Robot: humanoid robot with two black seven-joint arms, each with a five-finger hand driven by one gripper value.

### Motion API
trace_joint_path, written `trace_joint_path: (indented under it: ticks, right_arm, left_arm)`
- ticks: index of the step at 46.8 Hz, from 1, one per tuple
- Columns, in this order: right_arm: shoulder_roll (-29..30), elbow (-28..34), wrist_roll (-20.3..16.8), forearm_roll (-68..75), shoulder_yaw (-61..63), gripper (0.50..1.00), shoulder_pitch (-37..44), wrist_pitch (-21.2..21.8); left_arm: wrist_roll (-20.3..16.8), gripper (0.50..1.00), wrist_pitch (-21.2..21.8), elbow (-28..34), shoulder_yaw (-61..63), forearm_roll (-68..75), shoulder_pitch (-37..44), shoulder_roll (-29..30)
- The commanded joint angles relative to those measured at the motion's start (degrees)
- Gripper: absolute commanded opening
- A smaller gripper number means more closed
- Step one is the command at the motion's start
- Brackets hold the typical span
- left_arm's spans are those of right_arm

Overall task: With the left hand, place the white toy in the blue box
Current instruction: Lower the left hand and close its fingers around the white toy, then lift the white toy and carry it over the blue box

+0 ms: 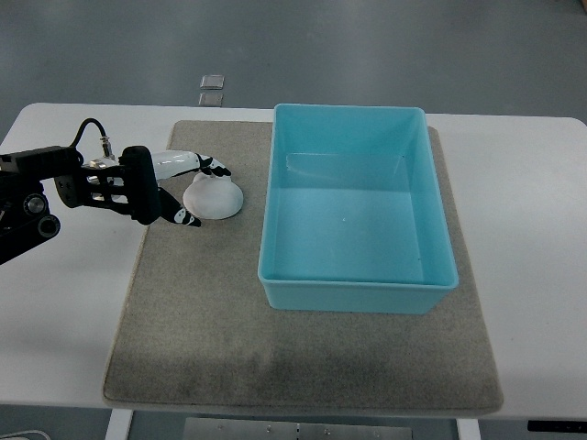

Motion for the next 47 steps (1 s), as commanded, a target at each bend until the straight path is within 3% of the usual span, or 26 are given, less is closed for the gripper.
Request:
trace_joint_path:
  ticks: [1,10,16,25,47]
  right_arm:
    - [0.0,0.0,0.0,0.0,0.0,0.936,0.1,0.0]
    - [0.0,0.0,0.0,0.0,0.0,0.936,0.0,0.0]
    - [0.0,0.0,0.0,0.0,0.0,0.936,0.0,0.0]
    - [0.0,0.0,0.0,0.0,0.0,0.936,0.0,0.0]
    - [0.0,0.0,0.0,0.0,0.0,0.936,0.0,0.0]
  left_arm:
    - [0.3,0.823,0.0,0.0,0.0,0.6,0.0,-0.4]
    - [2.0,0.731,0.0,0.0,0.5,0.7,0.0,-0.9]
    - [3.0,0.589,0.0,0.0,0.5,1.1,0.0,-1.3]
    - [3.6,0.512,0.0,0.0,0.5,1.1,-1.0,-1.3]
    - [4.1,0.5,1.4,-1.4,-0.7,0.3,-13.8,-0.9]
